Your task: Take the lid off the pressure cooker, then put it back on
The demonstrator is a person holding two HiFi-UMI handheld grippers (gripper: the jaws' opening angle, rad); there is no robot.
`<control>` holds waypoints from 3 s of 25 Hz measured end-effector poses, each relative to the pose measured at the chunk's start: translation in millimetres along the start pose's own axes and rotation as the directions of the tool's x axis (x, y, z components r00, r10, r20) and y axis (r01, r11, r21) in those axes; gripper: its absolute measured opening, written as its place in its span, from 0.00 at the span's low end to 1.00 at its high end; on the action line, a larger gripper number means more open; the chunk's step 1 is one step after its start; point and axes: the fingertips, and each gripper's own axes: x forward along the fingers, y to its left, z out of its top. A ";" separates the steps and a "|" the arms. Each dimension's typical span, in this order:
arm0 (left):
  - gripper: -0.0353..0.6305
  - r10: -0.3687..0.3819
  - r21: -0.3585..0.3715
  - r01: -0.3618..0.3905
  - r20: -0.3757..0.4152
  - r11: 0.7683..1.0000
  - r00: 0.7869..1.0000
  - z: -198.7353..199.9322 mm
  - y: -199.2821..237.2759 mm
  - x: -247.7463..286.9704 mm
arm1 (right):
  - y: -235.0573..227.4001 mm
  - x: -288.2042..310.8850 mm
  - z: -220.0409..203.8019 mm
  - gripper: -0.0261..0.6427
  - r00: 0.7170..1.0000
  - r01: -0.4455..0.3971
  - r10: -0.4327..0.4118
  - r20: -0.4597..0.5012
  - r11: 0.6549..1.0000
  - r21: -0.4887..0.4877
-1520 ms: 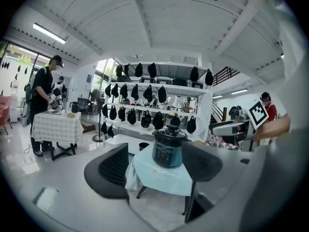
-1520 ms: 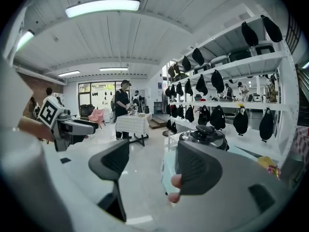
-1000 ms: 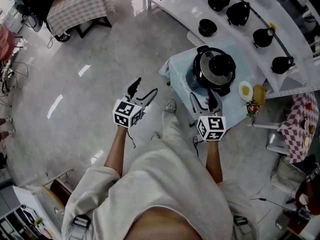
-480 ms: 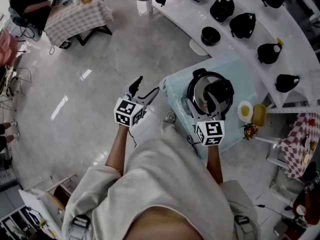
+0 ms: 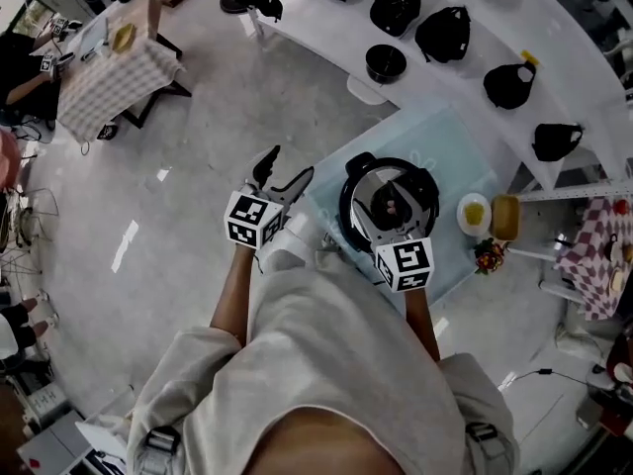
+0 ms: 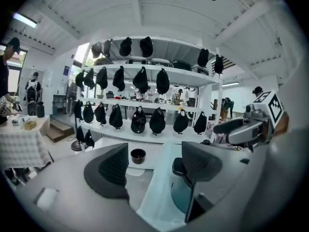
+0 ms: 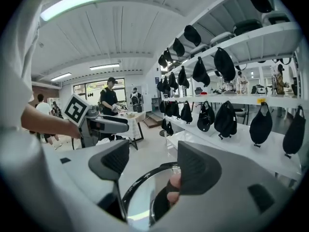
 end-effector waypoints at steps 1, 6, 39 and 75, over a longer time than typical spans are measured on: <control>0.54 -0.024 0.006 0.024 -0.005 1.000 1.000 1.9 -4.9 10.4 | -6.5 -0.6 -1.2 0.49 1.000 0.014 -0.014 -0.003 1.000 0.007; 0.54 -0.171 0.048 0.172 -0.034 0.984 0.985 6.5 -27.7 60.7 | -36.0 -9.9 -12.6 0.49 0.992 0.126 -0.125 -0.024 0.991 0.048; 0.54 -0.809 0.149 0.834 -0.205 0.531 0.551 23.4 -91.7 178.7 | -54.7 -12.3 -71.6 0.49 0.753 0.421 -0.427 -0.501 0.897 -0.133; 0.54 -0.793 0.104 0.811 -0.175 0.575 0.584 21.1 -86.3 184.2 | -53.1 6.2 -114.5 0.44 0.528 -0.024 0.017 -0.849 1.000 0.004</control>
